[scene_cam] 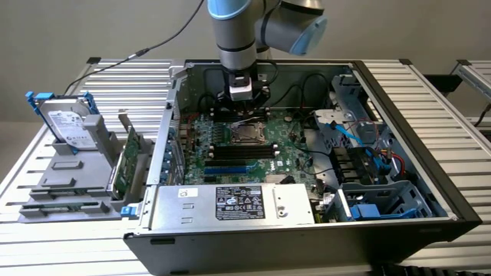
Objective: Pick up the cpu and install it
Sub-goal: 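Install the first cpu locking lever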
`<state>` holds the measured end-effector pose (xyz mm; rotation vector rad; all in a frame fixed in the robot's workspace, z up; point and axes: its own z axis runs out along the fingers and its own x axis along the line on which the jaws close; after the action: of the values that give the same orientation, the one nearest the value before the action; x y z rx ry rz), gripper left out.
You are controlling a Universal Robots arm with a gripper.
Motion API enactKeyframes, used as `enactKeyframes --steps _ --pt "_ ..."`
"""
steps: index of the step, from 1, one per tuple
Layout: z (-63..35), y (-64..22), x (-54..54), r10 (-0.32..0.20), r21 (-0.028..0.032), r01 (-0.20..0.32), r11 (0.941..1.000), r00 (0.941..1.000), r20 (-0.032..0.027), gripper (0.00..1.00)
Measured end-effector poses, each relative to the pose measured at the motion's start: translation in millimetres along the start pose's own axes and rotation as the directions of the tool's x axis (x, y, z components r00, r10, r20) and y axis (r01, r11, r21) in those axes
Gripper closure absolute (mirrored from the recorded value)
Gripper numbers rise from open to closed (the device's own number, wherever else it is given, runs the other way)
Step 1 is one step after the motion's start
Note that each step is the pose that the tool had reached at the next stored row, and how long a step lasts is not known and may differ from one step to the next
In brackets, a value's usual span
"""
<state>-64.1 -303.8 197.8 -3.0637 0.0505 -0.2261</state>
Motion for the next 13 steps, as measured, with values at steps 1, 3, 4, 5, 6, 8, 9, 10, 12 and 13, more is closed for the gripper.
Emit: enactKeyframes --steps 1,3,4,5,6,8,9,10,12,13 --pt "0.0 -0.1 0.0 0.0 -0.0004 0.0 1.0 1.0 0.0 0.89" --pt "-0.8 -0.3 0.1 0.0 -0.0008 0.0 1.0 1.0 0.0003 0.89" --pt "-2.6 -0.5 0.3 0.0 -0.0007 0.0 1.0 1.0 0.0001 0.89" --pt "-4.9 -0.8 0.5 0.0 -0.0007 0.0 1.0 1.0 0.0001 0.89" --pt "-7.6 -1.2 0.8 0.0 -0.0005 0.0 1.0 1.0 -0.0001 0.89" --pt "-12.6 -2.0 1.3 0.0 -0.0005 0.0 1.0 1.0 -0.0001 0.89" --pt "-14.9 -2.3 1.5 0.0 -0.0004 0.0 1.0 1.0 -0.0002 0.89" --pt "-16.9 -2.7 1.5 0.0 -0.0005 0.0 1.0 1.0 0.0 0.89" --pt "-19.5 -3.5 0.6 0.0 -0.0006 0.0 1.0 1.0 -0.0001 0.89" --pt "-19.9 -3.5 -0.9 0.0 -0.0005 0.0 1.0 1.0 -0.0001 0.89"
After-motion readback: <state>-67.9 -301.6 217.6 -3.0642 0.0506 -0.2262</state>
